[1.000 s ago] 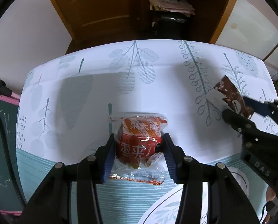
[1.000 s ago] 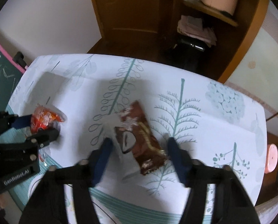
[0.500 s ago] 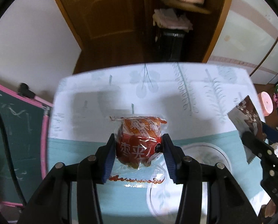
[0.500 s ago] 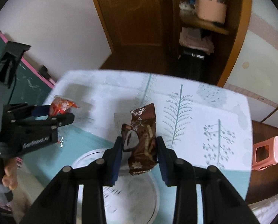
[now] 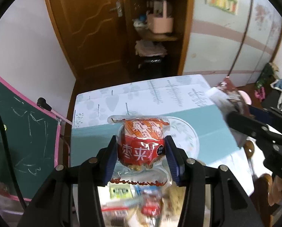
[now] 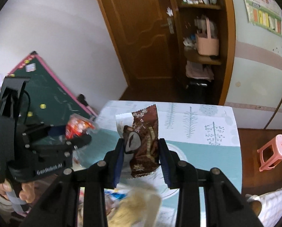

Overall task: Organize snacks
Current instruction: 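Carry the red packet and brown wrapper to the white tray and open both tools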

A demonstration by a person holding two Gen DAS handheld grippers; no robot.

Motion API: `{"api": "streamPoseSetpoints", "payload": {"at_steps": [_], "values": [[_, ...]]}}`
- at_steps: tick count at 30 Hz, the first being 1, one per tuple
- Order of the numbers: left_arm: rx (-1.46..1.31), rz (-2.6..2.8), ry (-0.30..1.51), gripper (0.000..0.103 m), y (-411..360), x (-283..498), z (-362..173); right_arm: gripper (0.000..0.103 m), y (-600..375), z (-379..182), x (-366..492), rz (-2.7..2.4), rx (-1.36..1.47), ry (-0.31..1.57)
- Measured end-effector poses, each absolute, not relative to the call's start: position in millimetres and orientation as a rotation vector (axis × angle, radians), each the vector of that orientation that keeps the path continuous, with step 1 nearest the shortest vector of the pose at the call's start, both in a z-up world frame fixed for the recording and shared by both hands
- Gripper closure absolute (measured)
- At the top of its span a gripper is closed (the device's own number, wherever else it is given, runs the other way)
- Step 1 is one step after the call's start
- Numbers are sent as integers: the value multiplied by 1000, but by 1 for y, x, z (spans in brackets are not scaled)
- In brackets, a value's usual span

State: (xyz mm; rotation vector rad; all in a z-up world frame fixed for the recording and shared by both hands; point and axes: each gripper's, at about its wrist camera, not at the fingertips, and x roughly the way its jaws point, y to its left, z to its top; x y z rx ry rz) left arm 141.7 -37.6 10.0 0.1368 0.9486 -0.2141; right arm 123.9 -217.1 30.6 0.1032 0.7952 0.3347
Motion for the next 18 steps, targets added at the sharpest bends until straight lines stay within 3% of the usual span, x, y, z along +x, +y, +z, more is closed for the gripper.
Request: {"api": "streamPoseSetpoints", "payload": {"at_steps": [10,18], "values": [[48,-214,830,53,-5,41,7,67,-190,50,13,421,117,665],[45,-152,846,53,3,18,-33,67,-182,17,-16,406,136,684]]}}
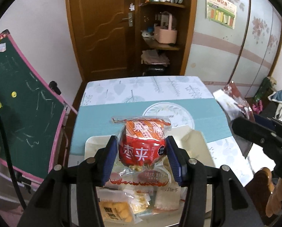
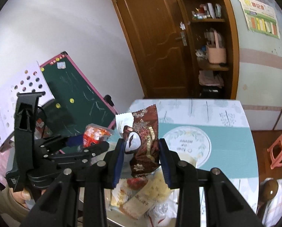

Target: Organize snacks

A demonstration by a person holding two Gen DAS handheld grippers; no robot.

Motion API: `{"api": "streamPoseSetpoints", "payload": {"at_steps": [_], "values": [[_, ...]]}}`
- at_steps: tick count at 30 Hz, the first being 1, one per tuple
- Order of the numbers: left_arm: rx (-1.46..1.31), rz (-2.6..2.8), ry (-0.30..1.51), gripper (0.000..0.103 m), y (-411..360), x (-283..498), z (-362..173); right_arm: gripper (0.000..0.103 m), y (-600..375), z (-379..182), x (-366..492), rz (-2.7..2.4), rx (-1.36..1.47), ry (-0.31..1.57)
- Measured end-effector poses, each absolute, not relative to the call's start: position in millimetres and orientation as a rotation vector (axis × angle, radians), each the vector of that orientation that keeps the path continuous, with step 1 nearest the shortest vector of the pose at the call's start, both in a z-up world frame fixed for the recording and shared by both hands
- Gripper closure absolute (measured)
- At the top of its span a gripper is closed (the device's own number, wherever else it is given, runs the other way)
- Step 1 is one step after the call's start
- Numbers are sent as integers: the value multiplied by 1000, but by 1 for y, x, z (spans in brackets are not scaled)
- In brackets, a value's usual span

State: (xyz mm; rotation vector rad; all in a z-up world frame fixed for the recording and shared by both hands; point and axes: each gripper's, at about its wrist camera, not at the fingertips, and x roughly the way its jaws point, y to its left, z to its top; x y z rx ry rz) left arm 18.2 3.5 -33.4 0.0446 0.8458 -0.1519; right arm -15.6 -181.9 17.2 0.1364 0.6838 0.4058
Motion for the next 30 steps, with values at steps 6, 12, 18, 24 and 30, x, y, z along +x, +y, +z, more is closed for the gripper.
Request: {"api": "streamPoseSetpoints", "payload": {"at_steps": [6,12,18,24,30], "values": [[56,-123,870,50,-1,11,-56,67,-178,-13,-18,374,147,770],[68,-128,895,50,-8,8,-69,67,-168,-32,-25,366,125,821],[65,-106,896,46,-8,6,-72,65,-161,-37,-29,363,102,831],[55,-49,845,8,-1,1,-63,56,-162,-38,-28,324,97,842],[21,-53,871,4,5,2,-65,47,-169,-38,-29,313,135,844]]}}
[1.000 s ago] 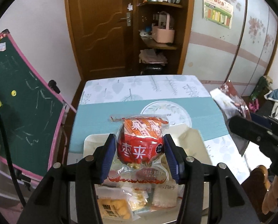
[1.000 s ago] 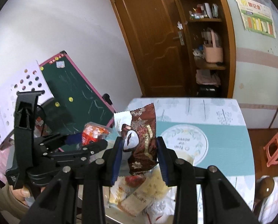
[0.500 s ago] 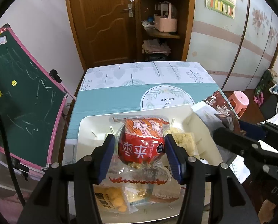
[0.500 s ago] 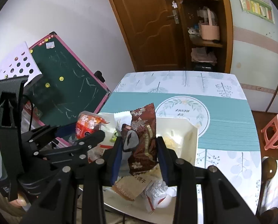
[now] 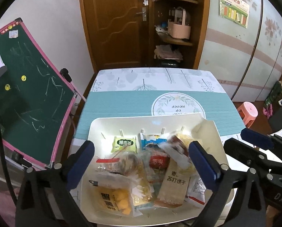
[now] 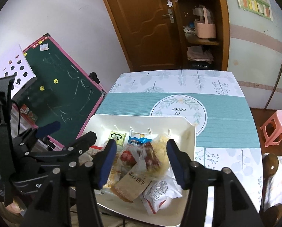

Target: Organize snacks

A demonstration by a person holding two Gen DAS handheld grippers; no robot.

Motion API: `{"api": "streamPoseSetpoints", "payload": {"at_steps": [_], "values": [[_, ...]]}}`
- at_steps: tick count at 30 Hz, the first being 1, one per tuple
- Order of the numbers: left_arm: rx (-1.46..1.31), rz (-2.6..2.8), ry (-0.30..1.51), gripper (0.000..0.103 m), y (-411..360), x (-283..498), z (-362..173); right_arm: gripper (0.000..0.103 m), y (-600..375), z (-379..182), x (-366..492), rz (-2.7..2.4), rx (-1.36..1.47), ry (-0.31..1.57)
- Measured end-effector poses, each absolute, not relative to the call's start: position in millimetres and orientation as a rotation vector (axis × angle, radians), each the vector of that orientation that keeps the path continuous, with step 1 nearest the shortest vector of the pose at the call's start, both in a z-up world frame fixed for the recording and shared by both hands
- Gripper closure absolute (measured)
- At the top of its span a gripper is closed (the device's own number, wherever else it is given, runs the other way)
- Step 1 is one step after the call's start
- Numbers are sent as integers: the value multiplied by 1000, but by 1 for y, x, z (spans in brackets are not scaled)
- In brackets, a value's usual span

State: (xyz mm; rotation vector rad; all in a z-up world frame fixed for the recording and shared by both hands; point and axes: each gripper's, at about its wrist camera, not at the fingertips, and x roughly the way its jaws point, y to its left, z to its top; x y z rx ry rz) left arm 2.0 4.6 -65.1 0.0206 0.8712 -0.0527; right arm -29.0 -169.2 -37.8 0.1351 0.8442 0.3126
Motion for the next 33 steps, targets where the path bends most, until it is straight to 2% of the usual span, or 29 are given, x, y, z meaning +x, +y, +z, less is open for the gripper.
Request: {"api": "streamPoseSetpoints", "payload": {"at_steps": [8,16,29,31,33], "values": [[44,-29,866,3,1,-3,-61,47,-169,-38,-32,299,135,851],[-5,-47,963,1,-1,6,-53,46,-178,-30,-34,240,133,835],[25,-31,846,1,-9,-10,-23,44,-186,1,-47,154,115,755],[24,-22,837,1,-8,-11,-22,42,-187,2,-49,141,111,745],[21,-11,835,1,-8,-13,-22,34,-188,2,-51,130,108,736]]}}
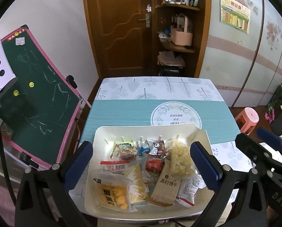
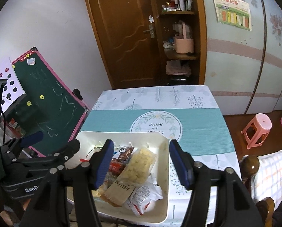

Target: Organize snacks

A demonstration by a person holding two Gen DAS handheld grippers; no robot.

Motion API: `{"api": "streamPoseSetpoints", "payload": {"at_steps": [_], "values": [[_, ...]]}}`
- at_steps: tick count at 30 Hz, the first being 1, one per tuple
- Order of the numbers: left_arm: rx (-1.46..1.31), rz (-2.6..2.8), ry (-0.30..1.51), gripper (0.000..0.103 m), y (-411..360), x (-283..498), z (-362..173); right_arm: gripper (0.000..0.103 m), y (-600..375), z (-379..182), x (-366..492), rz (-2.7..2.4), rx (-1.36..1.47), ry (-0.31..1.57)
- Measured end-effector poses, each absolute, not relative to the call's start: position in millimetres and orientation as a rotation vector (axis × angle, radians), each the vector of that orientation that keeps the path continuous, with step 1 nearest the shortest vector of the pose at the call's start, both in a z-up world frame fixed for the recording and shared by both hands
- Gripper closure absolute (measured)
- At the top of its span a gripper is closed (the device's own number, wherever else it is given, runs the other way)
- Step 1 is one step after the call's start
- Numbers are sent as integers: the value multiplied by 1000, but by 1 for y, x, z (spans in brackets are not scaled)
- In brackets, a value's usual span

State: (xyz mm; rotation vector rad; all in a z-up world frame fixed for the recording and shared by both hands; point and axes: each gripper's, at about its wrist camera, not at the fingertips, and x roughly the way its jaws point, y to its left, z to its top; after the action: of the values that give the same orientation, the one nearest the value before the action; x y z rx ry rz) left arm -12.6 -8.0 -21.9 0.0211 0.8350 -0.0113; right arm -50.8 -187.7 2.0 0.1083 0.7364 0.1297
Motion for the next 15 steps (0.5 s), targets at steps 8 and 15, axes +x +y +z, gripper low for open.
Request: {"api": "streamPoseSetpoints", "payload": {"at_steps": [8,15], "values": [[29,9,838,1,-10,-12,-24,30,-192,0,-52,125,122,736],[17,17,845,1,-7,-11,-27,30,-190,-2,-50,137,125,747]]}}
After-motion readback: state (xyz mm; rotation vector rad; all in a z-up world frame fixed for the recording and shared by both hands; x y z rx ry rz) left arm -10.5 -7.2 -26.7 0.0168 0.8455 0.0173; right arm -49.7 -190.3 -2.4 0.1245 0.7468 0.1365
